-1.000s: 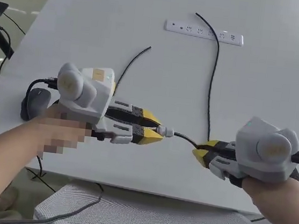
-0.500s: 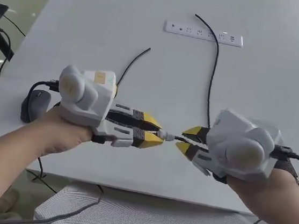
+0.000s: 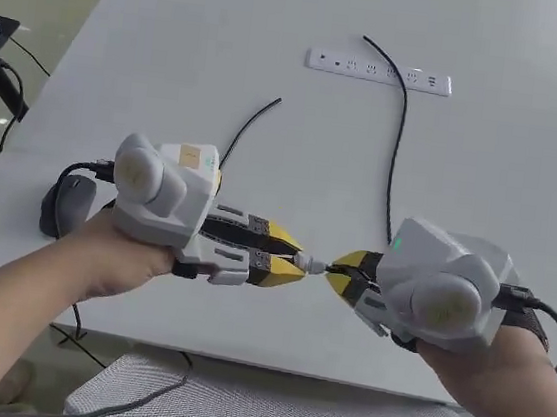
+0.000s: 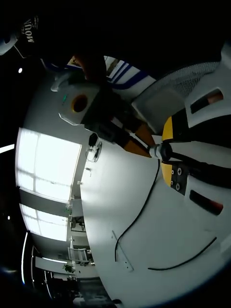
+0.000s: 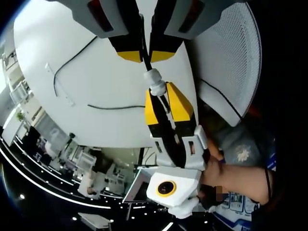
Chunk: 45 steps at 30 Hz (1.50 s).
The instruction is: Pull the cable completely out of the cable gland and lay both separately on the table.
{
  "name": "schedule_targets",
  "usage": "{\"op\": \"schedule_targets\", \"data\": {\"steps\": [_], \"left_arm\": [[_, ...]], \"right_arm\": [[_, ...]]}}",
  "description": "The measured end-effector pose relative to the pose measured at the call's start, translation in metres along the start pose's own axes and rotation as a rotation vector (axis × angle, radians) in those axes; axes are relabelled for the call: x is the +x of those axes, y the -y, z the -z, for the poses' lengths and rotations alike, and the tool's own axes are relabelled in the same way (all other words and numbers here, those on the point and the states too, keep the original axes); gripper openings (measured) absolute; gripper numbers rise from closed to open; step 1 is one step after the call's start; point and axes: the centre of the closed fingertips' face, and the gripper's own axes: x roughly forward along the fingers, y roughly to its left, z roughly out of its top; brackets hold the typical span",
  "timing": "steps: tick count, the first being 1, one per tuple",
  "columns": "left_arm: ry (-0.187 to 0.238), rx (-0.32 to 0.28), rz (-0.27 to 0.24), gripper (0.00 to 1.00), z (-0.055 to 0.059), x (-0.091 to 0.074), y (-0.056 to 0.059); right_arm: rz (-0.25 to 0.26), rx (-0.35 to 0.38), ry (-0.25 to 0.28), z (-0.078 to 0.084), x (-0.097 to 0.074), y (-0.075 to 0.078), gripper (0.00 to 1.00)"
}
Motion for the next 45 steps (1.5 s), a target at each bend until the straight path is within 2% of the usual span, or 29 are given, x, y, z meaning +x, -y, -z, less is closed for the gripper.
{"op": "schedule_targets", "data": {"steps": [9, 19, 27, 28, 31, 39, 45], "left_arm": [[0.000, 0.005, -0.013, 0.14, -0.001, -0.003, -0.004], [-0.006, 0.006, -0.010, 0.14, -0.001, 0.000, -0.002], [-0.009, 0.006, -0.006, 0.14, -0.001, 0.001, -0.002], [-0.009, 0.006, -0.007, 0.14, -0.001, 0.001, -0.002], [-0.010, 0.005, -0.007, 0.14, 0.000, 0.001, -0.002], [-0.012, -0.001, -0.005, 0.14, 0.000, 0.002, 0.000], [-0.016, -0.003, -0.001, 0.14, 0.002, 0.004, 0.002]], "right_arm": [[0.017, 0.107, -0.016, 0.013, -0.002, 0.009, 0.00], [0.025, 0.197, -0.044, 0.033, -0.004, 0.013, 0.00], [0.032, 0.314, -0.059, 0.050, -0.005, 0.020, 0.00], [0.023, 0.356, -0.052, 0.052, -0.005, 0.018, 0.00], [0.031, 0.365, -0.066, 0.058, -0.004, 0.021, 0.00], [0.042, 0.470, -0.102, 0.077, -0.001, 0.023, 0.00], [0.059, 0.504, -0.140, 0.089, -0.001, 0.024, 0.00]]}}
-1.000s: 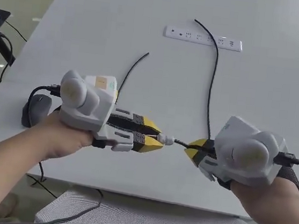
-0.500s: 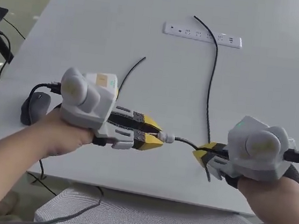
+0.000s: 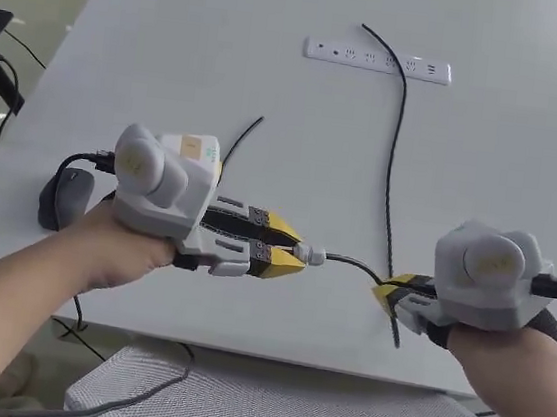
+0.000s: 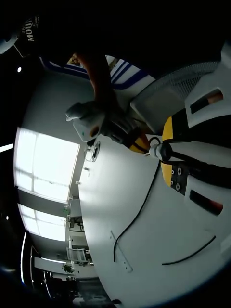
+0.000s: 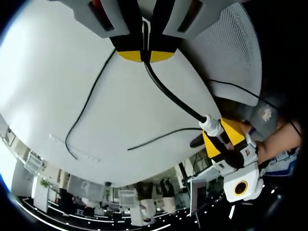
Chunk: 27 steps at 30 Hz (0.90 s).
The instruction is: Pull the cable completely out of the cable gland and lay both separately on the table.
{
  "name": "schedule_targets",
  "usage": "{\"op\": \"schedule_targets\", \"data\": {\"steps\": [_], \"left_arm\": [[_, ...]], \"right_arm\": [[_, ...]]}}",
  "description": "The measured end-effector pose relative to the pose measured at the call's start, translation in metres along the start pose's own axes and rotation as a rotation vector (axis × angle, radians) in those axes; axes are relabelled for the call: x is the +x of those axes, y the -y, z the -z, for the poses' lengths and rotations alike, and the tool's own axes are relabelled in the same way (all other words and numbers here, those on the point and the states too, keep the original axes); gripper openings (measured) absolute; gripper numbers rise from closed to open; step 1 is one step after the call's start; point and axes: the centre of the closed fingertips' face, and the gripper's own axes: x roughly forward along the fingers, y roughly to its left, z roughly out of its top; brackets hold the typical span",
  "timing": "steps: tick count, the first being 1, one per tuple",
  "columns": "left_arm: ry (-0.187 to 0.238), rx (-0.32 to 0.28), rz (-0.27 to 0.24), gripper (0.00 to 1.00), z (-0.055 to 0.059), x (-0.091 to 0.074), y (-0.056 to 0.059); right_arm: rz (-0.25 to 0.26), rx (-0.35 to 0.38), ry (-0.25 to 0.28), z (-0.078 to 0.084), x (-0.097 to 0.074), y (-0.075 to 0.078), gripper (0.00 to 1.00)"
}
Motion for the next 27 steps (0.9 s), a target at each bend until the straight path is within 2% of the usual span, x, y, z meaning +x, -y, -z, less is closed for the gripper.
{"op": "schedule_targets", "data": {"steps": [3, 8, 9, 11, 12, 13, 16, 21, 22, 24, 27], "left_arm": [[0.000, -0.002, 0.001, 0.14, 0.000, 0.001, 0.000], [0.001, -0.006, -0.005, 0.14, 0.000, -0.002, -0.003], [0.002, -0.009, -0.005, 0.14, -0.001, -0.003, -0.004], [-0.001, -0.010, -0.009, 0.14, 0.000, -0.004, -0.005], [0.001, -0.012, -0.012, 0.14, 0.001, -0.005, -0.005], [0.003, -0.020, -0.012, 0.14, 0.001, -0.006, -0.005], [0.009, -0.028, -0.017, 0.14, 0.001, -0.008, -0.006], [0.010, -0.030, -0.024, 0.14, 0.002, -0.011, -0.006], [0.008, -0.031, -0.024, 0.14, 0.002, -0.011, -0.006], [0.006, -0.029, -0.025, 0.14, 0.003, -0.012, -0.007], [0.005, -0.027, -0.022, 0.14, 0.002, -0.011, -0.006]], "right_arm": [[0.004, 0.002, 0.003, 0.000, -0.001, 0.001, 0.00], [-0.004, -0.067, 0.032, -0.004, -0.004, -0.001, 0.00], [-0.019, -0.086, 0.056, -0.008, -0.006, -0.004, 0.00], [-0.028, -0.081, 0.062, -0.008, -0.010, -0.006, 0.00], [-0.035, -0.123, 0.084, -0.011, -0.013, -0.009, 0.00], [-0.031, -0.134, 0.086, -0.010, -0.014, -0.010, 0.00], [-0.060, -0.147, 0.086, -0.012, -0.020, -0.020, 0.04], [-0.131, -0.198, 0.140, -0.040, -0.032, -0.044, 0.16], [-0.132, -0.204, 0.144, -0.045, -0.033, -0.047, 0.16], [-0.111, -0.262, 0.165, -0.061, -0.032, -0.051, 0.13], [-0.109, -0.332, 0.157, -0.071, -0.025, -0.057, 0.12]]}}
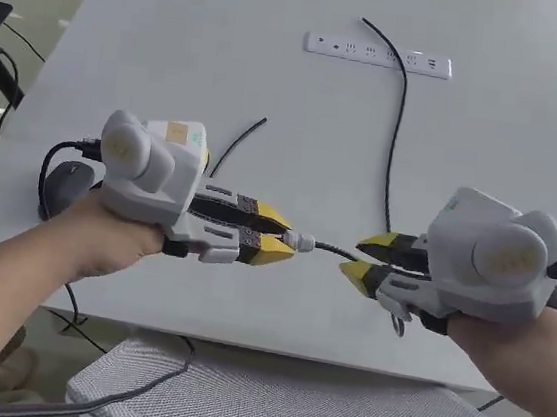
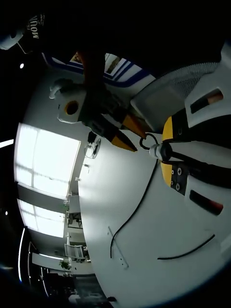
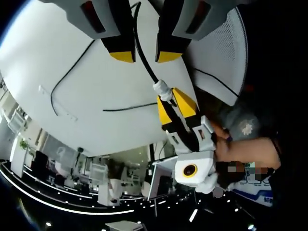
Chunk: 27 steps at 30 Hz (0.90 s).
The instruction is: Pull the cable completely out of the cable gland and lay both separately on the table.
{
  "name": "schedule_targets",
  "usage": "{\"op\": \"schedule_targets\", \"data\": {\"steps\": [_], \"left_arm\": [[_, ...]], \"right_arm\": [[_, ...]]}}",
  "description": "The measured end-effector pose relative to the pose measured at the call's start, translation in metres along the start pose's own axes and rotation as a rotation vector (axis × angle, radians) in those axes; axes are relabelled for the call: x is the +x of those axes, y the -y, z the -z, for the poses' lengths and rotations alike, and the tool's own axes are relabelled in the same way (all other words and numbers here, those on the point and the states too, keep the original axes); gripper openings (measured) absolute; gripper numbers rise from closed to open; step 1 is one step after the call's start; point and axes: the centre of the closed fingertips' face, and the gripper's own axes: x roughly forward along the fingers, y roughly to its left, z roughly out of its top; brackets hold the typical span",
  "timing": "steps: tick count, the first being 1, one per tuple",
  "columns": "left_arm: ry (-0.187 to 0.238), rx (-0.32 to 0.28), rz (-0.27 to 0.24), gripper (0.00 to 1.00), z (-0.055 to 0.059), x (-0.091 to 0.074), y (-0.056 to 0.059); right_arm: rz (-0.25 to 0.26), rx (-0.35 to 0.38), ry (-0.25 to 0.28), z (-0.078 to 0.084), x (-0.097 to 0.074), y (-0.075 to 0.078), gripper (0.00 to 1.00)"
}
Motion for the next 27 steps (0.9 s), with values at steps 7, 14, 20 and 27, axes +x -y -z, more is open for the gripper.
{"op": "schedule_targets", "data": {"steps": [7, 14, 20, 27], "left_arm": [[-0.008, 0.003, 0.009, 0.14, 0.000, 0.002, 0.001], [-0.007, 0.002, 0.011, 0.14, 0.000, 0.002, 0.001], [-0.003, -0.002, 0.016, 0.14, 0.000, 0.003, 0.002], [-0.010, 0.000, 0.022, 0.14, 0.001, 0.006, 0.002]], "right_arm": [[-0.005, -0.085, -0.033, -0.002, 0.011, -0.005, 0.05], [-0.002, -0.130, -0.057, 0.001, 0.014, -0.006, 0.02], [0.000, -0.124, -0.064, 0.006, 0.015, -0.007, 0.00], [0.000, -0.069, -0.092, 0.014, 0.016, -0.007, 0.00]]}}
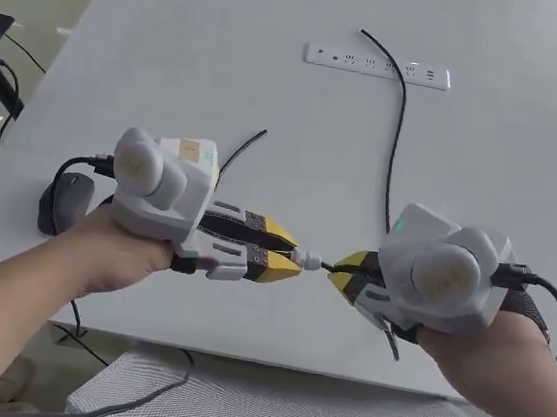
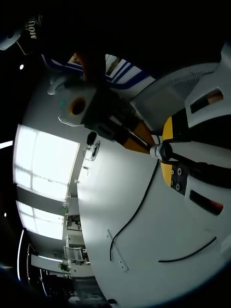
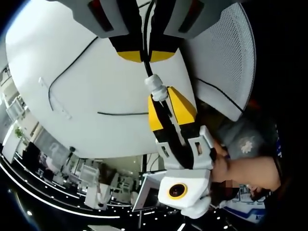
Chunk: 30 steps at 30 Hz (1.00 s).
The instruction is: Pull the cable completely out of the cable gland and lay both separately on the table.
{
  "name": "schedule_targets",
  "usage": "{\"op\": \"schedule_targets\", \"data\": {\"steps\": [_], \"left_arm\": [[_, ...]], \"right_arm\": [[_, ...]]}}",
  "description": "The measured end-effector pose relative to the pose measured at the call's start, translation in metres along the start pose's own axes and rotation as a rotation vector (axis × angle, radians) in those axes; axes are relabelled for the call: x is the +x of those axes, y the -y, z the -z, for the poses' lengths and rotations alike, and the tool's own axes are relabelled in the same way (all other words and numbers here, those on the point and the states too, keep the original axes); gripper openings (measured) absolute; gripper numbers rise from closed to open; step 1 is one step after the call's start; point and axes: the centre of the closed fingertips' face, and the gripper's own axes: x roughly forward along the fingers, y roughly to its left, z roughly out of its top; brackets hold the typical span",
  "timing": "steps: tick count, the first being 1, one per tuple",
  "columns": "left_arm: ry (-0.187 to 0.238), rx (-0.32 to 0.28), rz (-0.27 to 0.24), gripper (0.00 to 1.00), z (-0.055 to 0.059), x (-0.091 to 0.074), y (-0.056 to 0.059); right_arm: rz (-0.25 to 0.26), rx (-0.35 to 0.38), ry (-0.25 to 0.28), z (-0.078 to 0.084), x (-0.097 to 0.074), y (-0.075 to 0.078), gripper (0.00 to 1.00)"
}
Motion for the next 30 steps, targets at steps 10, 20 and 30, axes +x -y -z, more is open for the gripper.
{"op": "schedule_targets", "data": {"steps": [10, 20, 30], "left_arm": [[0.010, -0.010, -0.005, 0.14, -0.002, -0.002, -0.005], [0.015, -0.015, -0.011, 0.14, -0.003, -0.004, -0.005], [0.012, -0.027, -0.009, 0.14, 0.000, -0.003, -0.003]], "right_arm": [[0.015, 0.116, -0.008, 0.011, 0.001, 0.009, 0.00], [0.036, 0.243, -0.033, 0.036, 0.004, 0.016, 0.00], [0.065, 0.316, -0.108, 0.072, 0.007, 0.022, 0.00]]}}
